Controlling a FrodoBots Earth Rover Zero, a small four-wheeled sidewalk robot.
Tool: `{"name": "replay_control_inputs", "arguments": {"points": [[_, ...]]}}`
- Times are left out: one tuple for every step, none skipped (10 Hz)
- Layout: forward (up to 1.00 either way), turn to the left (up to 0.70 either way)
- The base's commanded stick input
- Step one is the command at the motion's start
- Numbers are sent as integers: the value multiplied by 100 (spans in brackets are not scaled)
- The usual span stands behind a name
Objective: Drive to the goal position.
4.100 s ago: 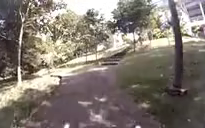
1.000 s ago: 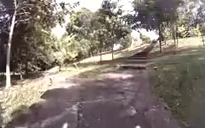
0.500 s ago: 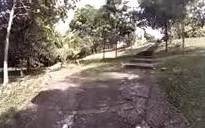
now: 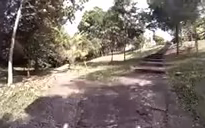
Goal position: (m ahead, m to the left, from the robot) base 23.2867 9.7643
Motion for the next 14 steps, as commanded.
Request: {"name": "replay_control_inputs", "arguments": {"points": [[70,0],[70,21],[70,27],[70,27],[70,27],[70,27],[70,27],[70,12],[70,0],[70,0],[70,0],[70,0],[70,0],[0,45]]}}
